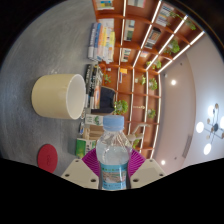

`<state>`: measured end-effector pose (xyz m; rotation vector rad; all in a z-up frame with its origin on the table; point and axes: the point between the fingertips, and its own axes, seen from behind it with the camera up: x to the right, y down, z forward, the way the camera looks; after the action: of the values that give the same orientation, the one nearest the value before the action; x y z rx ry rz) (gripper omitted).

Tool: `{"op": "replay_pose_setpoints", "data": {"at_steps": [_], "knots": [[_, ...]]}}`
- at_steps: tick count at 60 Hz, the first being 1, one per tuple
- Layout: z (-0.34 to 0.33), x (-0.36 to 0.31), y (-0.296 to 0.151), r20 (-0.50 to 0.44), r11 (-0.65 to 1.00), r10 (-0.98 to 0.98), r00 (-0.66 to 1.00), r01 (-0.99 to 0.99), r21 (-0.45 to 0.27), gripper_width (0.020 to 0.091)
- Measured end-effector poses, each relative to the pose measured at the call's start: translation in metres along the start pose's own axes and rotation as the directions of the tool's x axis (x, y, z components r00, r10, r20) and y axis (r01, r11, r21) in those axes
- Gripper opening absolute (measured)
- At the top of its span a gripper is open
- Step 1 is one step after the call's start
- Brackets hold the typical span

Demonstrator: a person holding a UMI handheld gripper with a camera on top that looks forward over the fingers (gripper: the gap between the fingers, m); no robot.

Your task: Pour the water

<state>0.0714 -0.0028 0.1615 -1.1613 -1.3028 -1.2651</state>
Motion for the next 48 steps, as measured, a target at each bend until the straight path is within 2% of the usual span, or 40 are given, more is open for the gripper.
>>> {"op": "replay_pose_setpoints", "data": {"at_steps": [16,28,37,42,48], "knots": [[0.012,-0.003,-0.029,-0.067,0.916,-0.4,0.914,0.4,-0.017,0.0309],[0.019,-0.014,-0.03,-0.053,0.876,-0.483,0.874,0.483,-0.017,0.0308],[0.014,-0.008,-0.029,-0.071,0.923,-0.384,0.921,0.384,-0.009,0.0311],[0.007,-0.001,-0.024,-0.064,0.976,-0.217,0.974,0.217,-0.009,0.0308],[0.001,0.003,-0.011,-0.01,0.997,0.078,0.997,-0.078,-0.003,0.0309]]}}
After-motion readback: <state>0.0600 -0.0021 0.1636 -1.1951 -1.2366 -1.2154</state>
